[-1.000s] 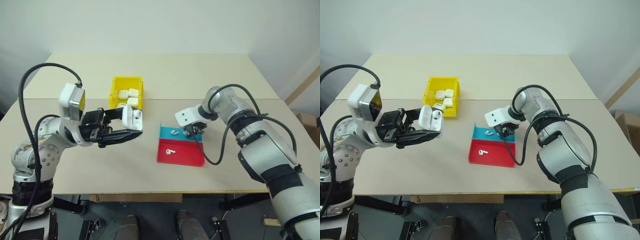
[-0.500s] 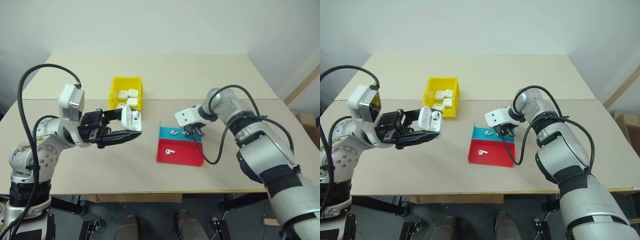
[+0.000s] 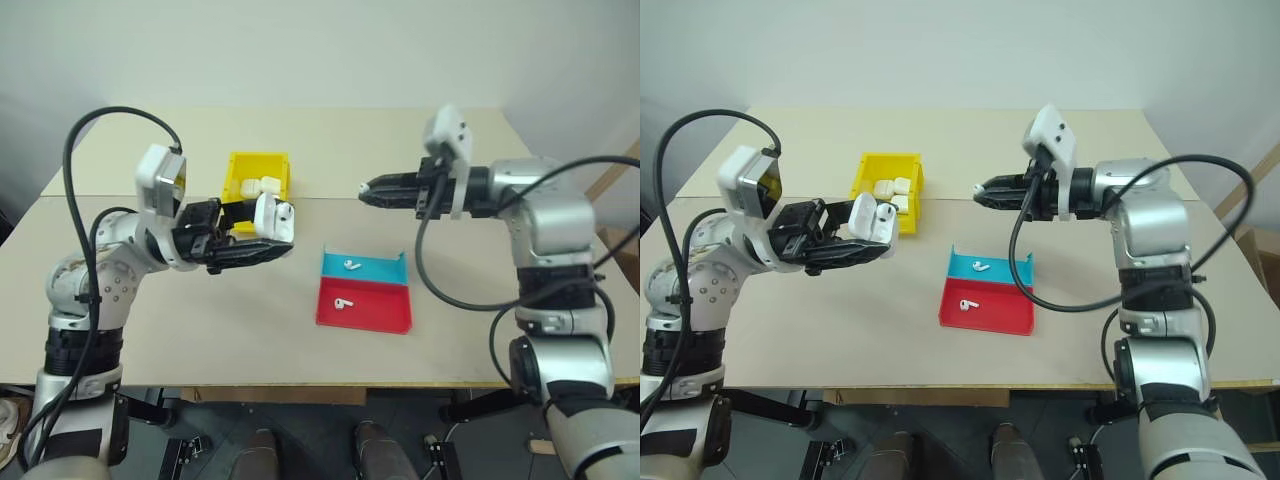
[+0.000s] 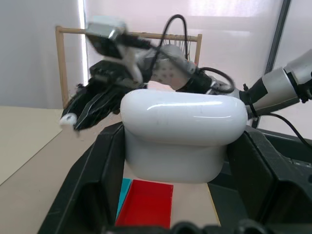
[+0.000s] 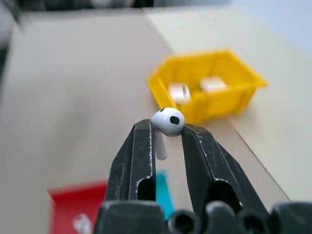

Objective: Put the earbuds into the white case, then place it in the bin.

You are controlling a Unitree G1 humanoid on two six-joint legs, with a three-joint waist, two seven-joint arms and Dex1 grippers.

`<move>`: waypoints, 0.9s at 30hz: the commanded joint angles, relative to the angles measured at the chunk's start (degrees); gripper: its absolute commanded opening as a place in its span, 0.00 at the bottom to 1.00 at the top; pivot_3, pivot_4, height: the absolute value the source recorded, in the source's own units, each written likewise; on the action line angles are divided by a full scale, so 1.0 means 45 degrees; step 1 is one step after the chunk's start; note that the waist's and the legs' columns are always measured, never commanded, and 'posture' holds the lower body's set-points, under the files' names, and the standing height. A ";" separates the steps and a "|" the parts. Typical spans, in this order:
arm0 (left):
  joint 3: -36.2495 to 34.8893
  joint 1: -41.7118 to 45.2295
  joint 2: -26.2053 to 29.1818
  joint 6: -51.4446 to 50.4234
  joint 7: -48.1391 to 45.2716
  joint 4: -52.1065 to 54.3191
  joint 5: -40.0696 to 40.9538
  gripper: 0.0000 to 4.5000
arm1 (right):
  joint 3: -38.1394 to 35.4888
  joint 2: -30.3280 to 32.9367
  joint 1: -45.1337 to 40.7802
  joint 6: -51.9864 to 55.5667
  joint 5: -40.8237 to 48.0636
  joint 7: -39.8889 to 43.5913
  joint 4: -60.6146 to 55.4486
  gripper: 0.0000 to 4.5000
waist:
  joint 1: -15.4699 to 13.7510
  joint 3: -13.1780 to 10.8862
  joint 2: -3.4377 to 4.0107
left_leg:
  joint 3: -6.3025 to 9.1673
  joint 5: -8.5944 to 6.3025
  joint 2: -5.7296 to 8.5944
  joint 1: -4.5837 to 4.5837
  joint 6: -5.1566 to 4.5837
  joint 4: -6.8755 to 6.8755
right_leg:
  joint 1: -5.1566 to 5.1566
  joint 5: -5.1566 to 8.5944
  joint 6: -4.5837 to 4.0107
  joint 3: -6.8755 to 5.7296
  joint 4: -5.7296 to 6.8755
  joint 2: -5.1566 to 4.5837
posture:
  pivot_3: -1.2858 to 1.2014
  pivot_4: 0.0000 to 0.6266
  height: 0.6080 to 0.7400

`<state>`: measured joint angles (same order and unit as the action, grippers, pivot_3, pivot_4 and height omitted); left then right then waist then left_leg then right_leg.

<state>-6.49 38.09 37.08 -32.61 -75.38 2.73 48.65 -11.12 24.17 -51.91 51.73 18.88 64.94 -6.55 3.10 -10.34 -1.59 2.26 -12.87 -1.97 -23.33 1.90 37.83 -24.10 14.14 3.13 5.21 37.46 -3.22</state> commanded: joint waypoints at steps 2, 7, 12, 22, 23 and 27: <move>0.0348 0.1043 -0.0376 0.0275 -0.0129 -0.0766 -0.0541 0.63 | -0.2183 -0.1704 0.0394 0.3752 0.3615 -0.2949 -0.4469 0.14 | -0.0004 0.0000 0.0001 | 0.0003 0.0001 0.0001 0.0009 -0.0002 0.0000 | -0.0001 0.0003 0.0001 -0.0001 0.0018 0.0004 | 0.52 0.24 1.00; 0.0710 0.1790 -0.0867 0.0316 -0.0345 -0.1496 -0.0977 0.63 | -0.1910 -0.3086 0.0817 0.4901 0.5331 -0.5232 -0.6447 0.14 | -0.0004 0.0001 0.0002 | 0.0006 0.0004 -0.0001 0.0007 -0.0006 -0.0001 | -0.0006 0.0008 -0.0001 -0.0003 0.0020 0.0007 | 0.52 0.24 1.00; 0.0786 0.2317 -0.1125 0.0478 -0.0828 -0.2101 -0.1260 0.63 | -0.0705 -0.3133 0.1403 0.4533 0.5664 -0.6434 -0.6565 0.14 | 0.0006 0.0001 0.0002 | 0.0004 0.0004 0.0000 0.0000 -0.0007 -0.0003 | -0.0010 0.0009 -0.0002 -0.0003 0.0016 0.0006 | 0.52 0.24 1.00; 0.0693 0.2415 -0.1203 0.0605 -0.1268 -0.2310 -0.1581 0.63 | 0.0416 -0.2325 0.1731 0.3694 0.6102 -0.7213 -0.6121 0.14 | 0.0085 0.0001 0.0001 | 0.0005 0.0005 -0.0001 -0.0002 -0.0008 -0.0004 | -0.0010 0.0013 0.0000 -0.0003 0.0012 0.0007 | 0.52 0.24 1.00; 0.0675 0.2392 -0.1202 0.0604 -0.1269 -0.2288 -0.1603 0.63 | 0.0477 -0.2204 0.1737 0.3691 0.6219 -0.7170 -0.6131 0.14 | 0.0084 0.0001 0.0001 | 0.0005 0.0005 -0.0001 -0.0002 -0.0007 -0.0004 | -0.0011 0.0013 0.0000 -0.0002 0.0012 0.0007 | 0.52 0.24 1.00; 0.0619 0.2343 -0.1208 0.0610 -0.1255 -0.2239 -0.1651 0.63 | 0.0741 -0.1722 0.1853 0.3458 0.6658 -0.7009 -0.6205 0.14 | 0.0087 0.0001 0.0001 | 0.0007 0.0004 -0.0001 -0.0006 -0.0008 -0.0004 | -0.0010 0.0014 0.0001 -0.0004 0.0007 0.0006 | 0.52 0.24 1.00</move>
<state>-2.12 47.26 31.50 -30.98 -81.18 -8.68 40.55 -8.43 15.78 -43.92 68.46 46.46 32.47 -33.14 3.49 -10.34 -1.58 2.29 -12.85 -1.97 -23.36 1.86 37.82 -24.15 14.21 3.14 5.19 37.49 -3.19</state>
